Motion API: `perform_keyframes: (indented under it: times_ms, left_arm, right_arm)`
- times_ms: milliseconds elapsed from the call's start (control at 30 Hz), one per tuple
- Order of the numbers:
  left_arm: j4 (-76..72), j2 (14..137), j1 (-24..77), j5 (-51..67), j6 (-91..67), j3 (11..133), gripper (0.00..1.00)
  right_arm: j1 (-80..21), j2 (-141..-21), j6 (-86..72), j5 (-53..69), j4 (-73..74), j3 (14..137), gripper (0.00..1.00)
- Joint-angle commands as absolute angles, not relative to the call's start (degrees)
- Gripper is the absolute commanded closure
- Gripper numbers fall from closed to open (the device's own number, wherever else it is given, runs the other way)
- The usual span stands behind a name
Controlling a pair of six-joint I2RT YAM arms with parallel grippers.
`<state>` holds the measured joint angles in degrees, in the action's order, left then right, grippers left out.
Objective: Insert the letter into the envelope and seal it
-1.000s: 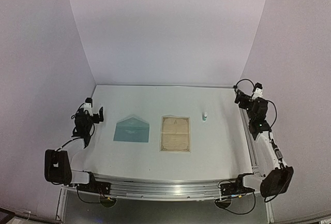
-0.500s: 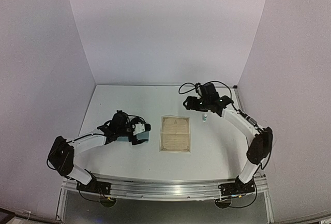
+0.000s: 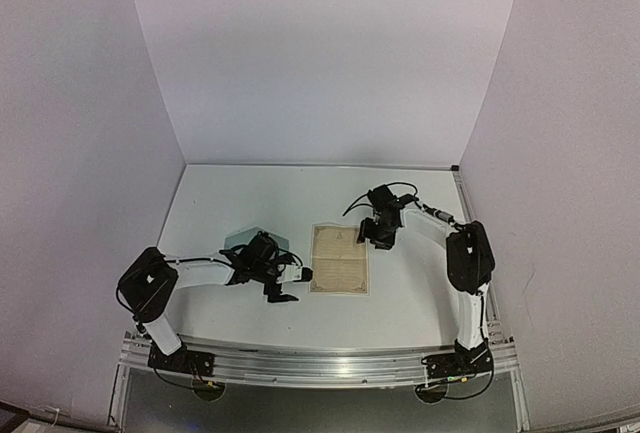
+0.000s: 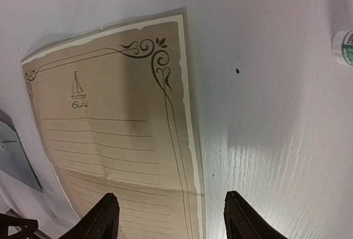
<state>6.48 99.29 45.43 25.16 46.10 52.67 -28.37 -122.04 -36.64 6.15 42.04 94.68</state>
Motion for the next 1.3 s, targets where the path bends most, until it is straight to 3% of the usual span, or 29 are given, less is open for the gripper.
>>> perform_keyframes:
  times_ms: [0, 333, 867, 1267]
  left_arm:
    - [4.62, 101.22, 45.93, 28.34, 44.32, 55.85, 0.05]
    - [1.82, 105.14, 46.17, 30.99, 43.86, 57.25, 0.04]
    - [-1.54, 108.54, 45.70, 31.69, 46.65, 57.69, 0.06]
    - [5.61, 113.82, 45.71, 31.23, 54.49, 62.50, 0.16]
  right_arm:
    - [-26.63, -127.01, -34.99, 9.25, 43.38, 101.22, 0.38]
    - [-25.94, -132.67, -35.90, 10.15, 43.41, 104.78, 0.42]
    - [-25.42, -133.95, -37.06, 13.20, 41.90, 102.16, 0.57]
    - [-24.60, -133.54, -37.87, 19.27, 34.88, 97.21, 0.59]
